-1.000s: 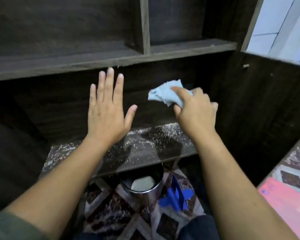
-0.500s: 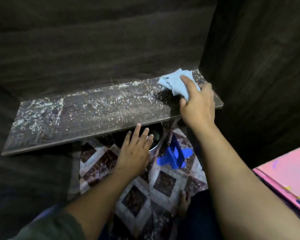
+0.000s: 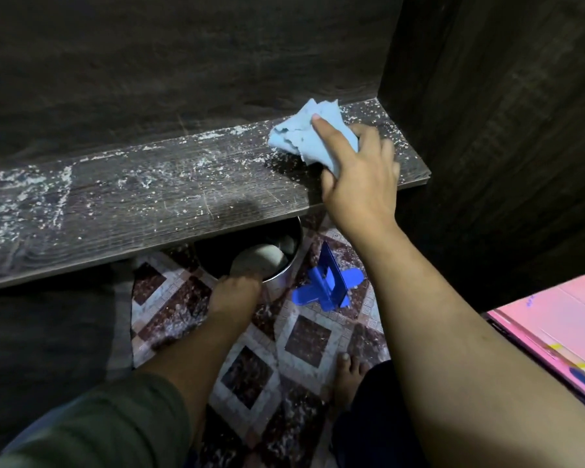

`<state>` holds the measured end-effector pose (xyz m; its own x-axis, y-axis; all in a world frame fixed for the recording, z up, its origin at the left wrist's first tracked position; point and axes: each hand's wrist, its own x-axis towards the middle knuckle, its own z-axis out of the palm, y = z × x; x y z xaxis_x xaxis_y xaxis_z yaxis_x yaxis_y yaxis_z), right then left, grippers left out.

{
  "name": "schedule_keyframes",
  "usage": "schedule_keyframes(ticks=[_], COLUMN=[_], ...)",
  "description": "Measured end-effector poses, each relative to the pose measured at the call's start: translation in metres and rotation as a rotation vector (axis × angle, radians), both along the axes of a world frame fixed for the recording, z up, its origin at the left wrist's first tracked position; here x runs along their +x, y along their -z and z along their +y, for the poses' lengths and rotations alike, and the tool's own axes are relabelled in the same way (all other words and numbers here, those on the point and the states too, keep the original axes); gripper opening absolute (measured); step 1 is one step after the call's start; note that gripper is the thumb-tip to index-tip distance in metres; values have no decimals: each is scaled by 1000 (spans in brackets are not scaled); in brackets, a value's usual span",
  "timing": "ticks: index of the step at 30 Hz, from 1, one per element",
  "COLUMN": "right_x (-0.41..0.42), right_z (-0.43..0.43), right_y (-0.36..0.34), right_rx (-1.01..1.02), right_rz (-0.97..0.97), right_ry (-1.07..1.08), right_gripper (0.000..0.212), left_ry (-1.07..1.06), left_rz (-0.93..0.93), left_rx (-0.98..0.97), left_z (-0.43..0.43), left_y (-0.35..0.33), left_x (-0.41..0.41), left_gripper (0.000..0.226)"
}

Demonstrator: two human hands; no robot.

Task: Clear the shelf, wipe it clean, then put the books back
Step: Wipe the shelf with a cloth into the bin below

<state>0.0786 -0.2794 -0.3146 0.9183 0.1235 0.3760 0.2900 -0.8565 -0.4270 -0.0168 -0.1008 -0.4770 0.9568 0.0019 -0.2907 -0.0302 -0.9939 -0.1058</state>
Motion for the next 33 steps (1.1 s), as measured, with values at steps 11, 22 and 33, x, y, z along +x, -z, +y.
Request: schedule_keyframes(ticks=[11,22,33], right_x=[1,-6,17], right_z=[-8,-18,-27], right_y=[-10,-21,9], right_rx=[254,100,42], right_rz=[113,107,73], right_ry=[-37,98,198], right_gripper=[57,45,37], left_ry=[239,257,167], left_rz=[-272,-342,-190], left_rx=[-49,-73,-269], left_z=[-22,-25,-21], left_y=[-46,-139,-122], left_x=[-11,-69,-35], left_gripper=[20,34,28])
